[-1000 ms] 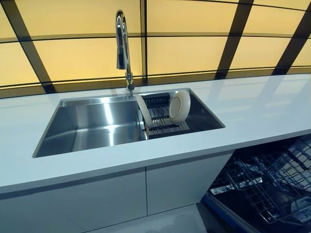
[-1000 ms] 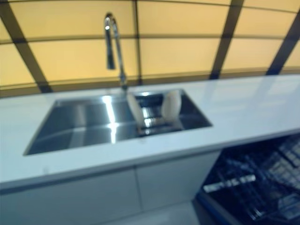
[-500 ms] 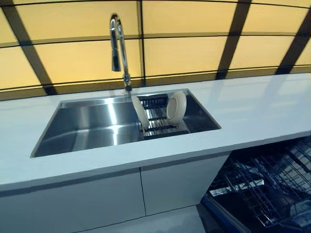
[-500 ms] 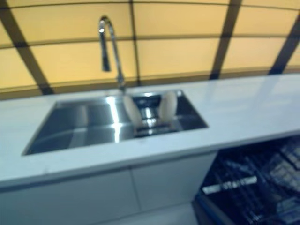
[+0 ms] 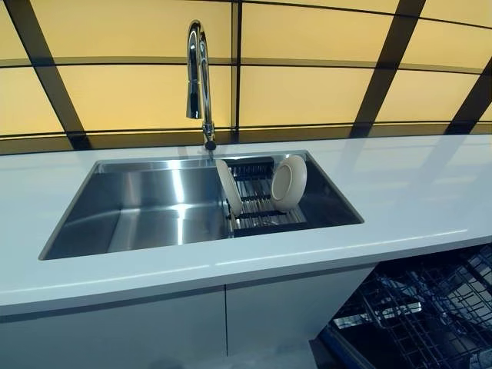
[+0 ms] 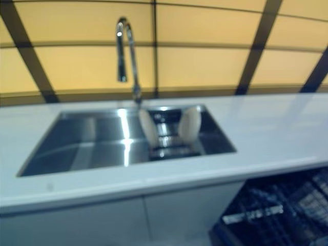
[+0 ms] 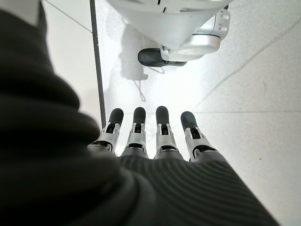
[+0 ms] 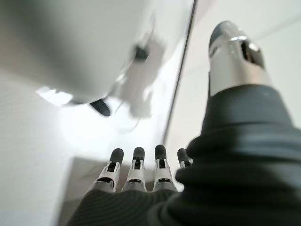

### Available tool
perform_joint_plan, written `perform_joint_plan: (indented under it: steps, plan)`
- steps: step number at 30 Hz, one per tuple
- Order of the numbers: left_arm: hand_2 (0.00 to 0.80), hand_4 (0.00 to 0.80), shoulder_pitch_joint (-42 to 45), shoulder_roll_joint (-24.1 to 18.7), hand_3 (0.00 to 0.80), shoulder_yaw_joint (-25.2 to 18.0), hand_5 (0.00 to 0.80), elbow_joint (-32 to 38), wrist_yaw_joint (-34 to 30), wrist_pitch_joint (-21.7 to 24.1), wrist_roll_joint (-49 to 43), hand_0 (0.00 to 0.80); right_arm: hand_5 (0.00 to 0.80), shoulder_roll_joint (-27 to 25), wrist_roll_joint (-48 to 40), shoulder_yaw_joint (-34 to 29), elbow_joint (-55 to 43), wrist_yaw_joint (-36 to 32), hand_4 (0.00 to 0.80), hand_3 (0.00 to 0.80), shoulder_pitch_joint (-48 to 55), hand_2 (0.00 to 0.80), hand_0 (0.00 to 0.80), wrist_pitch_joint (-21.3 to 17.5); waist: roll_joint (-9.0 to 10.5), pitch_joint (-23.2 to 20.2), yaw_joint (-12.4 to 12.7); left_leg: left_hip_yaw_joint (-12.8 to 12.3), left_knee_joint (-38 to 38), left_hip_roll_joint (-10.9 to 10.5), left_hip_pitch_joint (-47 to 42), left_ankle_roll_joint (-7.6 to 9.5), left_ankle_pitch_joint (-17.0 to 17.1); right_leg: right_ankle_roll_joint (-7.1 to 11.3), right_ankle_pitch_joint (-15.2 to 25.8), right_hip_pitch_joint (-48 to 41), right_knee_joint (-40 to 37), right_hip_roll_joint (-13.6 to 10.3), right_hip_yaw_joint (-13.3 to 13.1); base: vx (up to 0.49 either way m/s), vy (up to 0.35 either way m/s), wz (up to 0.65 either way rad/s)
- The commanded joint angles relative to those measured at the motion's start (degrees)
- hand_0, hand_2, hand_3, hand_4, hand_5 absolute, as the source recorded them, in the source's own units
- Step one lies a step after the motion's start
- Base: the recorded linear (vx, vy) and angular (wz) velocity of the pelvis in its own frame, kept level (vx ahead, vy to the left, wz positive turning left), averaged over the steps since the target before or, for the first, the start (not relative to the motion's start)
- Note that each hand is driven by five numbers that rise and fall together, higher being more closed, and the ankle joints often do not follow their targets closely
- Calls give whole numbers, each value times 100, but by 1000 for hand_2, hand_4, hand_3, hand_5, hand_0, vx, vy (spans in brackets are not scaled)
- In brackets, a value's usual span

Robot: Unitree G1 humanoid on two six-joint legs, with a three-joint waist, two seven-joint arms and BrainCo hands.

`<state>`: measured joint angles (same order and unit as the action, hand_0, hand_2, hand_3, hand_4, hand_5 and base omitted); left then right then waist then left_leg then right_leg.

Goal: Take plates into dishwasher

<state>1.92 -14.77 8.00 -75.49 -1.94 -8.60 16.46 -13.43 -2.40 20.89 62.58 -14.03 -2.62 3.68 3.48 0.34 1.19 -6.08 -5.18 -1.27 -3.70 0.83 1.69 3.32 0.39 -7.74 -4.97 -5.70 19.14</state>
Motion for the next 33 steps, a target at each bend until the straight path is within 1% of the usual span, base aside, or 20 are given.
perform_joint_plan:
  steps: [1, 3, 4, 5, 6, 7, 9, 11, 12, 13, 15, 18, 20, 23, 25, 27, 28, 29, 30, 33]
  plan:
    - [0, 0, -241, -120, 0, 158, 0, -105, -15, -45, -326, 0, 0, -681, -196, 257, -979, -1187, 0, 0, -423, 0, 0, 216, 69, 103, 269, -386, 18, 191, -90, -96, -416, 216, -75, 61, -3, 14, 51, 14, -75, 2]
    - [0, 0, -189, -221, 0, 82, 0, -56, -43, -33, -372, 0, 0, -1067, -402, 299, -1760, -1773, 0, 0, -391, 0, 0, 269, 125, 104, 259, -415, 18, 214, -79, -106, -421, 216, -78, 67, -3, 25, 56, 13, -41, 1]
    - [0, 0, -183, -230, 0, 76, 0, -55, -50, -29, -375, 0, 0, -1104, -418, 301, -1837, -1816, 0, 0, -387, 0, 0, 296, 127, 104, 257, -417, 18, 215, -78, -106, -422, 216, -77, 68, -3, 26, 56, 11, -33, 2]
    - [0, 0, -155, -329, 0, 6, 0, -63, -99, 0, -373, 0, 0, -1461, -649, 346, -2425, -2439, 0, 0, -370, 0, 0, 259, 160, 102, 234, -444, 18, 233, -67, -118, -419, 218, -67, 84, -3, 32, 55, 7, -28, 3]
    - [0, 0, -146, -405, 0, -39, 0, -68, -139, 0, -354, 0, 0, -1753, -912, 378, -3016, -2761, 0, 0, -335, 0, 0, 442, 185, 99, 213, -465, 18, 246, -62, -132, -422, 223, -65, 94, -3, 36, 56, 7, -31, 2]
    - [0, 0, -145, -431, 0, -59, 0, -74, -153, 0, -352, 0, 0, -1863, -1014, 365, -3179, -2959, 0, 0, -328, 0, 0, 452, 194, 96, 205, -470, 18, 250, -60, -136, -423, 225, -64, 97, -3, 38, 58, 0, 0, 0]
    - [0, 0, -109, -533, 0, -123, 0, -102, -217, 21, -331, 0, 0, -2326, -1589, 282, -3974, -3712, 0, 0, -352, 0, 0, 753, 226, 84, 158, -511, 18, 266, -65, -162, -430, 224, -74, 100, -3, 47, 60, 0, 0, 0]
    - [0, 0, -70, -577, 0, -178, 0, -149, -262, 60, -344, 0, 0, -2556, -1891, 164, -4308, -4230, 0, 0, -428, 0, 0, 864, 237, 68, 133, -535, 18, 276, -86, -179, -447, 223, -89, 84, -3, 52, 69, 0, 0, 0]
    - [0, 0, -34, -579, 0, -201, 0, -178, -252, 93, -341, 0, 0, -2720, -2086, 106, -4525, -4703, 0, 0, -531, 0, 0, 1022, 249, 49, 123, -544, 18, 278, -93, -190, -456, 226, -99, 79, -3, 55, 69, 0, 0, 0]
    - [0, 0, -10, -595, 0, -230, 0, -208, -260, 123, -351, 0, 0, -2852, -2210, 95, -4713, -5072, 0, 0, -591, 0, 0, 1056, 258, 36, 120, -556, 18, 283, -95, -203, -460, 229, -108, 76, -3, 55, 75, 0, 0, 0]
    - [0, 0, 11, -644, 0, -257, 0, -256, -300, 149, -382, 0, 0, -3070, -2589, 33, -4993, -5393, 0, 0, -710, 0, 0, 1141, 273, 13, 123, -560, 18, 291, -99, -225, -453, 226, -113, 68, -3, 60, 86, 0, 0, 0]
    - [0, 0, 25, -639, 0, -227, 0, -312, -311, 209, -380, 0, 0, -3146, -3069, -51, -5114, -5601, 0, 0, -1021, 0, 0, 1248, 273, -1, 138, -545, 18, 294, -105, -235, -455, 217, -126, 56, -3, 66, 92, 0, 0, 0]
    - [0, 0, 75, -625, 0, -199, 0, -355, -314, 309, -387, 0, 0, -3232, -3764, -147, -5342, -5704, 0, 0, -1334, 0, 0, 1397, 276, -19, 168, -532, 18, 302, -101, -247, -460, 215, -143, 48, -3, 69, 100, 0, 0, 0]
    - [0, 0, 109, -606, 0, -202, 0, -409, -340, 400, -418, 0, 0, -3207, -4632, -341, -5718, -5517, 0, 0, -1633, 0, 0, 1607, 263, -39, 180, -516, 18, 305, -99, -263, -453, 210, -156, 42, -3, 78, 79, 0, 0, 0]
    - [0, 0, 122, -593, 0, -200, 0, -435, -346, 441, -439, 0, 0, -3164, -5004, -427, -5829, -5390, 0, 0, -1742, 0, 0, 1638, 252, -49, 191, -505, 18, 307, -93, -267, -454, 210, -163, 42, -3, 82, 73, 0, 0, 0]
    - [0, 0, 116, -562, 0, -158, 0, -470, -341, 468, -457, 0, 0, -3025, -5722, -648, -5917, -4982, 0, 0, -1986, 0, 0, 1762, 231, -63, 211, -482, 18, 308, -99, -267, -462, 211, -173, 27, -3, 83, 70, 0, 0, 0]
    - [0, 0, 117, -553, 0, -149, 0, -486, -341, 480, -474, 0, 0, -2946, -5877, -749, -5860, -4805, 0, 0, -2083, 0, 0, 1804, 220, -65, 217, -477, 18, 307, -107, -264, -470, 213, -176, 20, -3, 83, 64, 0, 0, 0]
    - [0, 0, 116, -552, 0, -148, 0, -487, -341, 480, -474, 0, 0, -2939, -5896, -758, -5854, -4783, 0, 0, -2093, 0, 0, 1796, 219, -64, 217, -477, 18, 306, -109, -264, -470, 213, -177, 18, -3, 83, 63, 0, 0, 0]
    - [0, 0, 107, -523, 0, -133, 0, -512, -325, 491, -505, 0, 0, -2884, -6082, -905, -5656, -4584, 0, 0, -2263, 0, 0, 1828, 206, -75, 221, -475, 18, 306, -116, -260, -481, 219, -182, 12, -3, 79, 54, 0, 0, 0]
    - [0, 0, 105, -475, 0, -83, 0, -531, -290, 524, -517, 0, 0, -2965, -6526, -1089, -5276, -4394, 0, 0, -2625, 0, 0, 1767, 206, -102, 246, -460, 18, 306, -129, -259, -499, 227, -194, -2, -3, 77, 57, 0, 0, 0]
